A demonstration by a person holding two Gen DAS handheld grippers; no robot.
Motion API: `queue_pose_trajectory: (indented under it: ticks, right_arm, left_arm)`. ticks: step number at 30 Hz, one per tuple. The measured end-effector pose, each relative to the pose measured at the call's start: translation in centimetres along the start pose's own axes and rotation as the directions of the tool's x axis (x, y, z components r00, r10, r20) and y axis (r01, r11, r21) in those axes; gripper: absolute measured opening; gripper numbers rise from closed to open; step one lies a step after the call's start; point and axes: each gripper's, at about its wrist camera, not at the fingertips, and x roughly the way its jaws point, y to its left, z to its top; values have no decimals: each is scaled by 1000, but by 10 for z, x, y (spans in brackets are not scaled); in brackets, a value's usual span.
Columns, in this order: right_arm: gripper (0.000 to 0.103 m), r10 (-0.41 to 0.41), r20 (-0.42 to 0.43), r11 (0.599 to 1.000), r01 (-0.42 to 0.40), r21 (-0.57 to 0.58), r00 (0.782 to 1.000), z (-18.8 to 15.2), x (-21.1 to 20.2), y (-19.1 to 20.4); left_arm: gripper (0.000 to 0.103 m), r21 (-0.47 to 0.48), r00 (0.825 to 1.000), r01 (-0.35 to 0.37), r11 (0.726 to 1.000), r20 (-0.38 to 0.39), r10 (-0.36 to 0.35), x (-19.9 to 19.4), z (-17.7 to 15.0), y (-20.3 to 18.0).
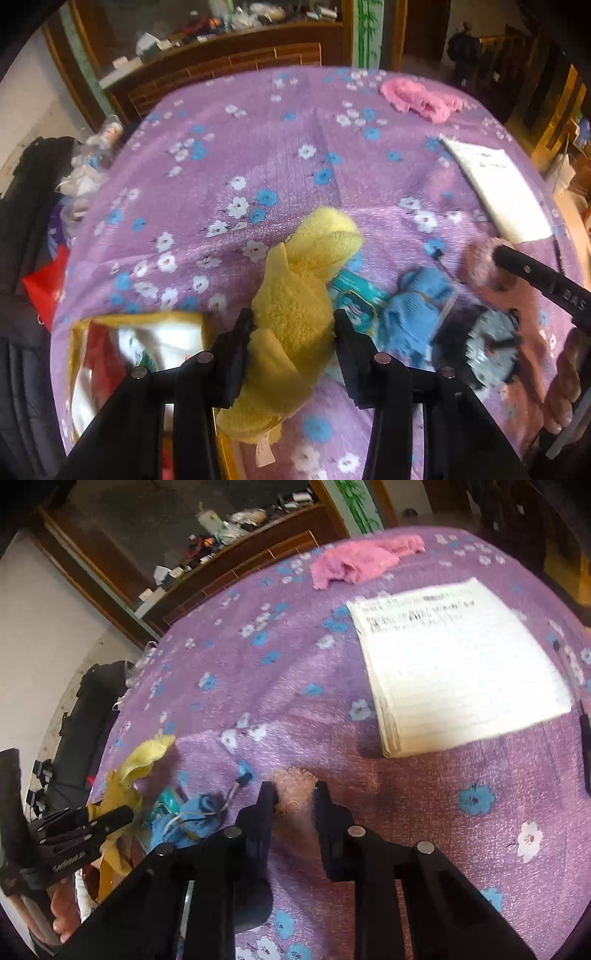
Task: Organize soft objects
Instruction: 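Grasp the yellow cloth with the left tool while the right grasps the pink fuzzy ball, then carry the yellow cloth and pink ball into the tray and release both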
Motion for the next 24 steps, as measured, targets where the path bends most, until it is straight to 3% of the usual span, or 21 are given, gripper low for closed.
queue_pose_trajectory:
  ticks: [3,11,18,24]
  right_arm:
    - [18,50,55,998,-48,-35,997,1,-11,9]
    - [19,176,177,978,-151,-143,968,-12,-43,42]
    - [19,269,184,957,-241,-163,945,-26,-44,58]
    - [19,370,150,911,-326,-253,917,-45,-50,86]
  left_arm:
    - [46,5,996,-49,999,73,48,-28,-16,-10]
    - [46,-75,977,-77,994,194,90,-80,-71,-10]
    - [46,-121,974,-55,991,213,81,-94,-103,-6]
    - [46,-127,972,-42,991,225,70,-104,-119,-3]
